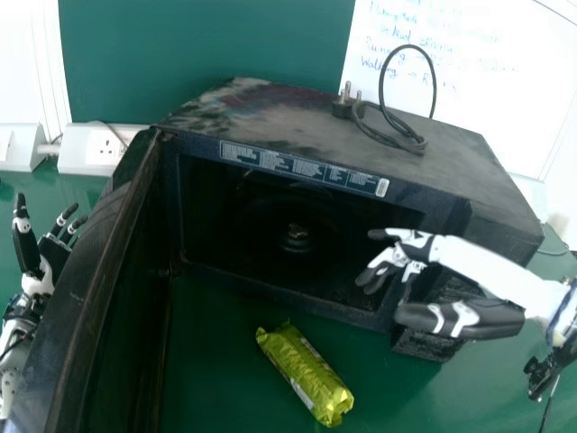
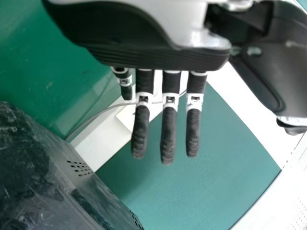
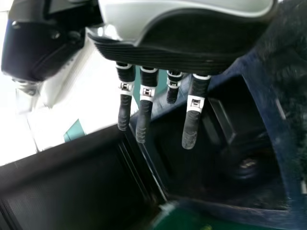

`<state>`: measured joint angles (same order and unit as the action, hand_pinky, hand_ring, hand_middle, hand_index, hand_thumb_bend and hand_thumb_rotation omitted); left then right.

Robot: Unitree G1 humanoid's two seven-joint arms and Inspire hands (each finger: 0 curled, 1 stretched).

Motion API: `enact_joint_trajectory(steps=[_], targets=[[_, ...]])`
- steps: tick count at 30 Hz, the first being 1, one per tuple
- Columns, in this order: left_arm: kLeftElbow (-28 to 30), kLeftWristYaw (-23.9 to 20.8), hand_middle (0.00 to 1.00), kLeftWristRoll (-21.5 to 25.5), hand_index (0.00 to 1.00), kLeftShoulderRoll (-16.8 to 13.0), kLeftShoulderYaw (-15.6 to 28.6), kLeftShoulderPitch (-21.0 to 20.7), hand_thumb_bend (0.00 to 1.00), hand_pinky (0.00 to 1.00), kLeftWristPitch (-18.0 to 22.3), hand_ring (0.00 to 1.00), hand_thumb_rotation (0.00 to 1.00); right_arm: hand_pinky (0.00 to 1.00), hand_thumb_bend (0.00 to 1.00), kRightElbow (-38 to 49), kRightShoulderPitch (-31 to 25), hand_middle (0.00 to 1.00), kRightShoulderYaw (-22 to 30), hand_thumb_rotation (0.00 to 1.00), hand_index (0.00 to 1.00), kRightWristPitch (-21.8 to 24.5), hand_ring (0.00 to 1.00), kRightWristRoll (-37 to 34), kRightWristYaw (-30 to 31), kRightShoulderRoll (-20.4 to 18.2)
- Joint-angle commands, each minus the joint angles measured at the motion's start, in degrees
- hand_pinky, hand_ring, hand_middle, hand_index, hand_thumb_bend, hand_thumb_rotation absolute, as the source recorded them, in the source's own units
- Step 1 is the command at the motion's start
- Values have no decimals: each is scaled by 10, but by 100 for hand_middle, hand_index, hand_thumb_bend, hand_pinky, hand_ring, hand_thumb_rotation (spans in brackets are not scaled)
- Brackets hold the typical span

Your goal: Put biscuit inside oven

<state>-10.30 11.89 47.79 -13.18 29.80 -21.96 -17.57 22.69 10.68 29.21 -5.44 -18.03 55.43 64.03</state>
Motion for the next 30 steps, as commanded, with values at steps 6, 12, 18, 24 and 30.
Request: enact_joint_trajectory(steps=[6, 12, 18, 24, 30], targets=[[-5, -1, 41, -3, 49, 6, -1, -10, 52, 23, -1, 31, 8, 42, 98, 93, -25, 68, 19, 49, 74, 122, 60, 47, -32, 12], [-2, -2, 41, -5, 49, 8, -2, -10, 52, 23, -2, 31, 8, 44, 100, 164, -90, 69, 20, 63, 77, 145, 63, 171, -93, -31], [2, -4, 41, -7, 49, 10, -1, -7, 52, 23, -2, 31, 8, 62, 100, 271, -118, 77, -50, 62, 79, 258, 75, 341, -105, -18], [5, -5, 41, -5, 49, 10, 0, -8, 52, 23, -6, 32, 8, 68, 100, 312, -83, 85, -149, 58, 85, 353, 82, 431, -73, 17], [8, -5, 41, -4, 49, 12, 0, -7, 52, 23, -6, 32, 8, 64, 100, 338, -61, 87, -233, 53, 88, 401, 82, 509, -56, 7]])
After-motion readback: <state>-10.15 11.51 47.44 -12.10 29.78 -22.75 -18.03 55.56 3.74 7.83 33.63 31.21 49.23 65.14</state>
